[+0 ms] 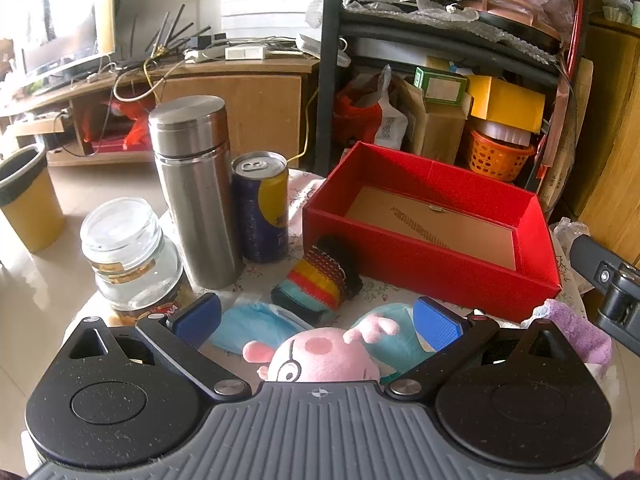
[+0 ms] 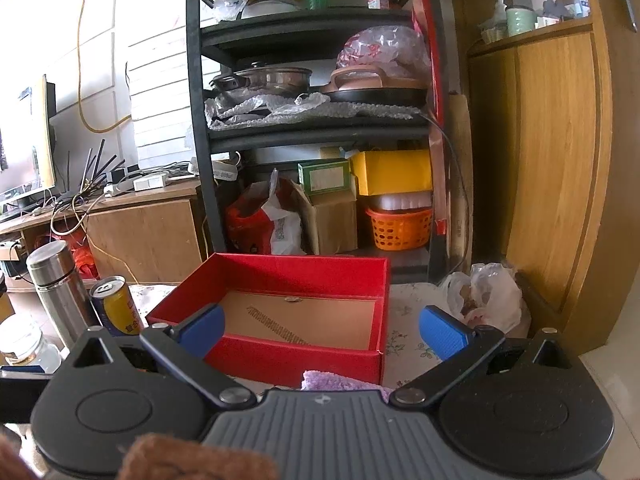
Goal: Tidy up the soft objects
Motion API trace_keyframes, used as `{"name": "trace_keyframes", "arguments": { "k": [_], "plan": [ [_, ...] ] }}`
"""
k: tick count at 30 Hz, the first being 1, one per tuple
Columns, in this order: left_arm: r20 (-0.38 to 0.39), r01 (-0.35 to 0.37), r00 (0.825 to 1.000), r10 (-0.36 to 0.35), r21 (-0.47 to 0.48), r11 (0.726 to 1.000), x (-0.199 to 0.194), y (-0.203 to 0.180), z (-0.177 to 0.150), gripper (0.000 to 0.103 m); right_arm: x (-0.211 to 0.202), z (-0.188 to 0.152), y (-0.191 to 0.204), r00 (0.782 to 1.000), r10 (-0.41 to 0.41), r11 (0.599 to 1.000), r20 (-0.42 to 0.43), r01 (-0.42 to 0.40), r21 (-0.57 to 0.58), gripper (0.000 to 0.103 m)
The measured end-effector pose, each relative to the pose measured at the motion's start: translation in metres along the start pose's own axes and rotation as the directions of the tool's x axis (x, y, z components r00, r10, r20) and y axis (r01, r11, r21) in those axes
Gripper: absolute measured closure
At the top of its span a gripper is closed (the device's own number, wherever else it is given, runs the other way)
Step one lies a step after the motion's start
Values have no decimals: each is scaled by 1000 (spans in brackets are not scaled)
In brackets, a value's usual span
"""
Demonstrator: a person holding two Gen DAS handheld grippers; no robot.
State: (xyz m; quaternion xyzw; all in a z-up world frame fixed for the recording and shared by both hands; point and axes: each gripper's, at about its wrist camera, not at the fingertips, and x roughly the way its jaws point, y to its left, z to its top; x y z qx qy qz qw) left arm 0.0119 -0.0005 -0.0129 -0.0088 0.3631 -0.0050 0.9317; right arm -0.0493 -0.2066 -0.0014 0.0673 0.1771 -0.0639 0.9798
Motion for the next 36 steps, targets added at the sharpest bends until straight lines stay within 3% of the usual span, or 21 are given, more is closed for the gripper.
{"name": "trace_keyframes", "arguments": {
  "k": [36],
  "plan": [
    [-21,15,1000,-15,-10,1000,-1,1,-3,5,0,-4,-1,1000,4,1000,-5,-4,-20,24]
  ]
}}
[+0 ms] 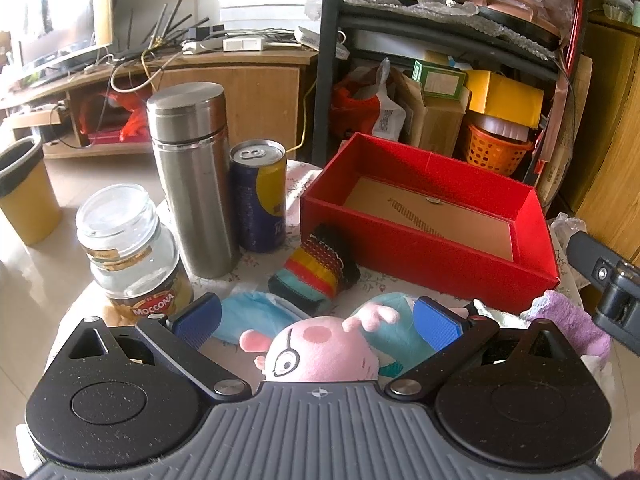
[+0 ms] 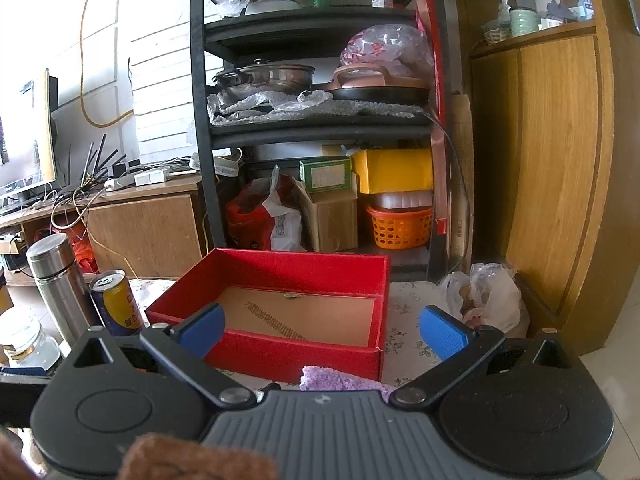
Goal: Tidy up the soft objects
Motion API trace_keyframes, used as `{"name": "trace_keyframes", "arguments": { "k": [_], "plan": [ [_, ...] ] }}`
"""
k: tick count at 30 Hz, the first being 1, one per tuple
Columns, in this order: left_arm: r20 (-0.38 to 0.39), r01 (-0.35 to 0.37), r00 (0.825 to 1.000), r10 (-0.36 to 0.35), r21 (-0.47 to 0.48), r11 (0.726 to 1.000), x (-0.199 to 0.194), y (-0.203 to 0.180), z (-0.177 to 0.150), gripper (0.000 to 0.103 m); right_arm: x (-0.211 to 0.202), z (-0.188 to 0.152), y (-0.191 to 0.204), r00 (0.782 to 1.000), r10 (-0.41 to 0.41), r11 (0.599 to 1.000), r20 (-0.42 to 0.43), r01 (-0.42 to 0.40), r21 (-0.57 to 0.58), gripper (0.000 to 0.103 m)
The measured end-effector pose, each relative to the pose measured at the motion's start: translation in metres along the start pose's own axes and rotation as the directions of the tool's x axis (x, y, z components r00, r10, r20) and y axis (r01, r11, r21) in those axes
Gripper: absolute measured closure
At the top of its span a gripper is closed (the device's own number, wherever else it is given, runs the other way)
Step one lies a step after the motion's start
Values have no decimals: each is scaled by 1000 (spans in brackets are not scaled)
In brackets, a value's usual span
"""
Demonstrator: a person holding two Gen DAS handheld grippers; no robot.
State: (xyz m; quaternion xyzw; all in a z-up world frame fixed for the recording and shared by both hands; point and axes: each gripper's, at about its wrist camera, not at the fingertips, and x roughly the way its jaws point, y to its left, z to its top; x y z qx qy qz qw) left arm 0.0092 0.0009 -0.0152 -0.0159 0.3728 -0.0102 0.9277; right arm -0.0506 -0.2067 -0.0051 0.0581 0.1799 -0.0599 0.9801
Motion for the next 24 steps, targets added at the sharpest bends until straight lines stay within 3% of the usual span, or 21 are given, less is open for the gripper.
{"name": "trace_keyframes", "arguments": {
  "k": [24],
  "plan": [
    [0,1,1000,-1,2,1000,2,-1,-1,5,0,0,-2,1000,-11,1000,-4,11,7,24]
  ]
}}
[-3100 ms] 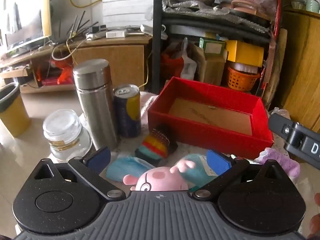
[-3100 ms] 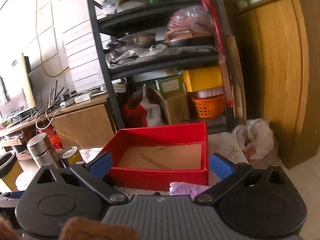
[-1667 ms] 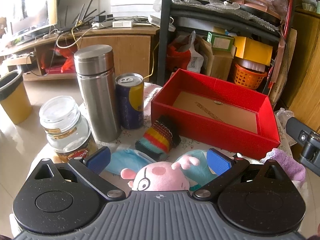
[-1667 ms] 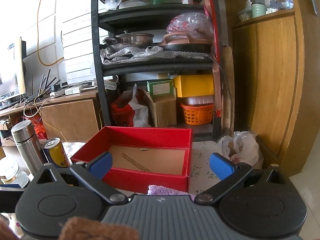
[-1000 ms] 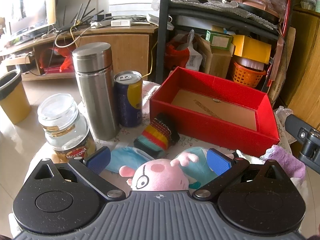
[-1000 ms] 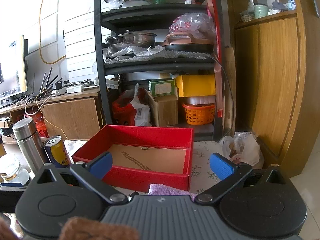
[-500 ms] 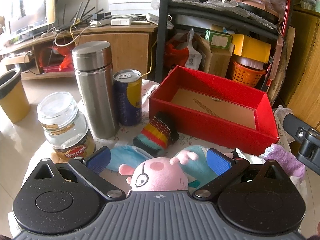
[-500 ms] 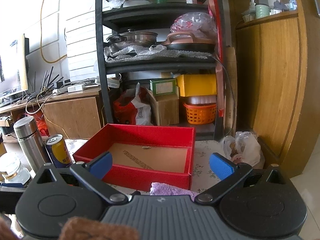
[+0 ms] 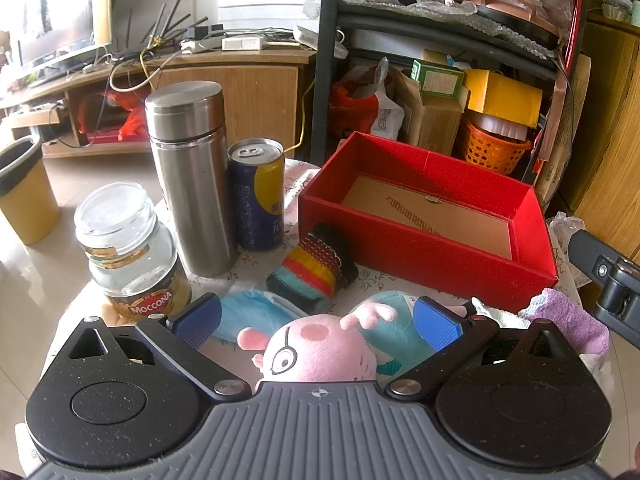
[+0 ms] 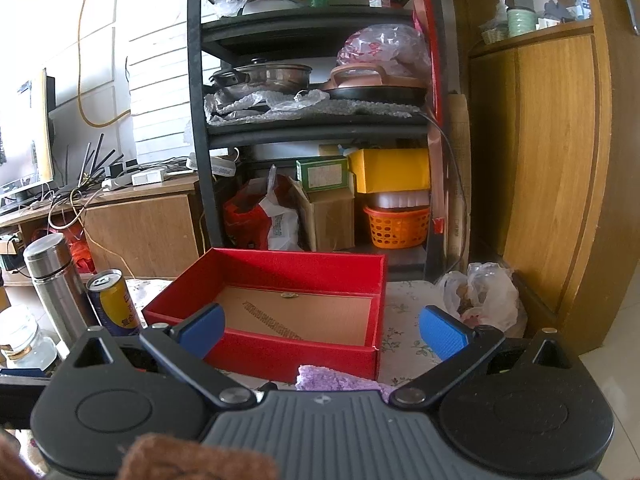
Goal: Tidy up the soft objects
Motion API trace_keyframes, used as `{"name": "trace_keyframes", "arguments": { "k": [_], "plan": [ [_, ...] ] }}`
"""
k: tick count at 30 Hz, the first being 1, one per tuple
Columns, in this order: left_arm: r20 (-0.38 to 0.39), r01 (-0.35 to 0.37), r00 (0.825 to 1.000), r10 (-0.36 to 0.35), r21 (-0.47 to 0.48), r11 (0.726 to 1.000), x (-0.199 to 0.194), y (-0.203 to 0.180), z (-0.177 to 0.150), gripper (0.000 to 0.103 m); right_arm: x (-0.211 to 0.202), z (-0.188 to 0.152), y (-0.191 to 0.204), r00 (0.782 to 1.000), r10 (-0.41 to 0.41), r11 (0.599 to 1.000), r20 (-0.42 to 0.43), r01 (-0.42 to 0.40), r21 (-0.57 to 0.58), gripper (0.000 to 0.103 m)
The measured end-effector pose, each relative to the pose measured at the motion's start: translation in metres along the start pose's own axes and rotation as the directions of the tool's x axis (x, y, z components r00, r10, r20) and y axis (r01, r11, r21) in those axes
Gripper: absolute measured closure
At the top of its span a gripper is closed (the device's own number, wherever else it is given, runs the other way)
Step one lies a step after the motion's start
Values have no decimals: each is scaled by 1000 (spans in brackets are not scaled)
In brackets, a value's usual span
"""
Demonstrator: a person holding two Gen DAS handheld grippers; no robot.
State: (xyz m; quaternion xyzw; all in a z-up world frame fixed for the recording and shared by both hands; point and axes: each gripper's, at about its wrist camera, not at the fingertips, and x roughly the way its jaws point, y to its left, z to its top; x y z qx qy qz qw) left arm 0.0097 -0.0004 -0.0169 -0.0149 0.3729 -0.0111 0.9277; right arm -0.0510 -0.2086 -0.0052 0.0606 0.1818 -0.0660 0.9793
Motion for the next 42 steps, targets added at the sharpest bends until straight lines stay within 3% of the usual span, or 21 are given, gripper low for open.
{"name": "trace_keyframes", "arguments": {
  "k": [42],
  "plan": [
    [6,7,1000,-7,-16,1000,-1,3,2,5,8,-7,5,999,-2,999,-54,-1,-44,24]
  ]
}}
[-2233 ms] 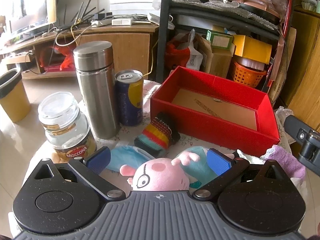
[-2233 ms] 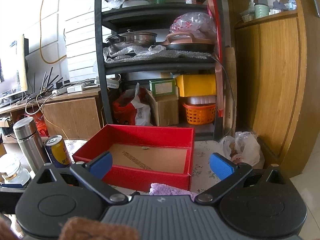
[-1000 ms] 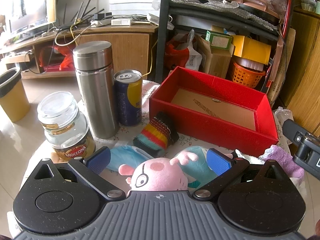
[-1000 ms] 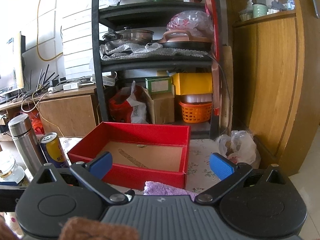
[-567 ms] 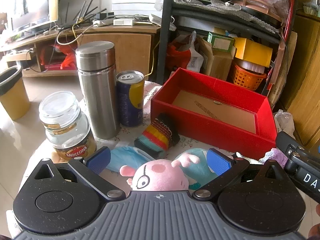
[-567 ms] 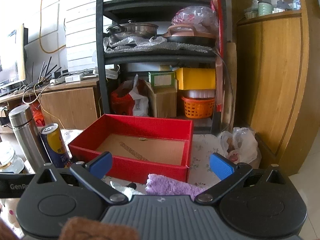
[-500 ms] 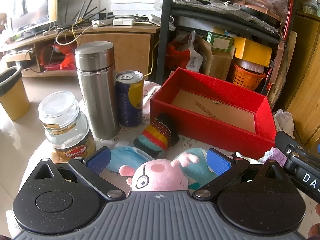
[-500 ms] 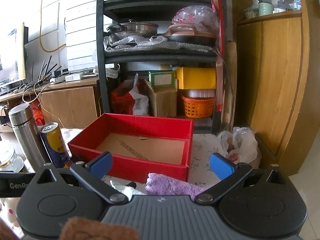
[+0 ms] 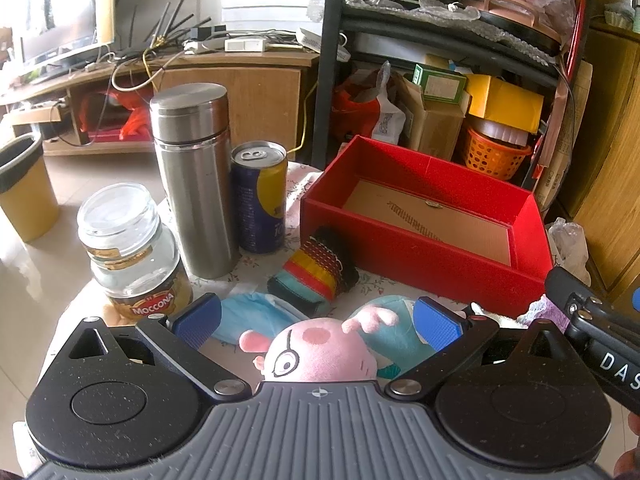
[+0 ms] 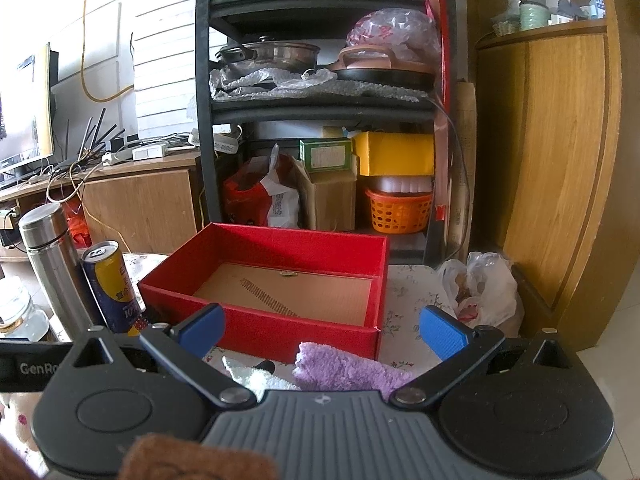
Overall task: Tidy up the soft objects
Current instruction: 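Grasp the white foam strip with the left tool while the right tool grasps the pink knit sock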
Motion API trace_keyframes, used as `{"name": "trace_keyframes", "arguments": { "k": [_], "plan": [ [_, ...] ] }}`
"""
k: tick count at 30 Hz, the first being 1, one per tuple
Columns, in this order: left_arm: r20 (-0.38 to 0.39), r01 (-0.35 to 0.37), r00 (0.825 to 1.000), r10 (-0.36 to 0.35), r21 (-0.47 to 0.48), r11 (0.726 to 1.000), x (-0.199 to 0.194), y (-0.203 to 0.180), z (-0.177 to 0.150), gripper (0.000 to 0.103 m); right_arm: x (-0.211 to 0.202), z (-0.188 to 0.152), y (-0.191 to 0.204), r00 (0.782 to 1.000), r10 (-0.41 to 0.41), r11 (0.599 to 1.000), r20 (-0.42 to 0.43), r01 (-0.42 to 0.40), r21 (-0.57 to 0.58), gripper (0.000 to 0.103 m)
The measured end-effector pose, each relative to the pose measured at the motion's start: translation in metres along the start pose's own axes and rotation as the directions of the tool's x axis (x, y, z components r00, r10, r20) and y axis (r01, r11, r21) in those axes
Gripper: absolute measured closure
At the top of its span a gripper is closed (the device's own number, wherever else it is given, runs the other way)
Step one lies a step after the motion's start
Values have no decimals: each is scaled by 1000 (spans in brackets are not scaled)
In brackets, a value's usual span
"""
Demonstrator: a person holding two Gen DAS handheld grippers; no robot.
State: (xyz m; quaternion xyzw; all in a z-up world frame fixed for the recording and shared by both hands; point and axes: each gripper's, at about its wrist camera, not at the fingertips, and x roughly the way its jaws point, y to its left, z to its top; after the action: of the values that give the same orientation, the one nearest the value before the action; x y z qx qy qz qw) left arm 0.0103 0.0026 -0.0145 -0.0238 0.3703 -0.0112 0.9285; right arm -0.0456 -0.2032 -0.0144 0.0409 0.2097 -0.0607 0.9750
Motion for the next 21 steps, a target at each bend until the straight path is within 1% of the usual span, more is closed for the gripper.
{"name": "trace_keyframes", "arguments": {
  "k": [4,9,11,13,15,17,19,21],
  "plan": [
    [5,-7,1000,7,35,999,-6,10,-3,5,-1,-2,-1,1000,19,1000,-22,-19,7,24],
    [7,-61,998,61,52,997,-14,35,-17,5,-9,-17,1,995,55,998,-82,-57,-27,24],
    [-13,-72,997,73,65,995,-14,42,-23,6,-10,-26,4,990,72,996,-124,-79,-51,24],
    [-32,-69,997,71,65,996,-16,49,-28,6,-10,-37,8,982,86,992,-169,-100,-75,24],
    [-31,-69,997,70,54,996,-22,56,-31,6,-11,-49,14,971,106,988,-214,-127,-89,24],
    [-25,-68,997,69,45,997,-26,62,-30,6,-14,-59,20,962,131,982,-239,-159,-103,24],
    [-21,-62,998,63,27,998,-29,67,-28,6,-18,-69,29,955,156,969,-251,-197,-147,27],
    [-24,-51,998,51,8,999,-31,72,-26,6,-20,-78,38,948,182,951,-260,-238,-200,35]
  ]
}}
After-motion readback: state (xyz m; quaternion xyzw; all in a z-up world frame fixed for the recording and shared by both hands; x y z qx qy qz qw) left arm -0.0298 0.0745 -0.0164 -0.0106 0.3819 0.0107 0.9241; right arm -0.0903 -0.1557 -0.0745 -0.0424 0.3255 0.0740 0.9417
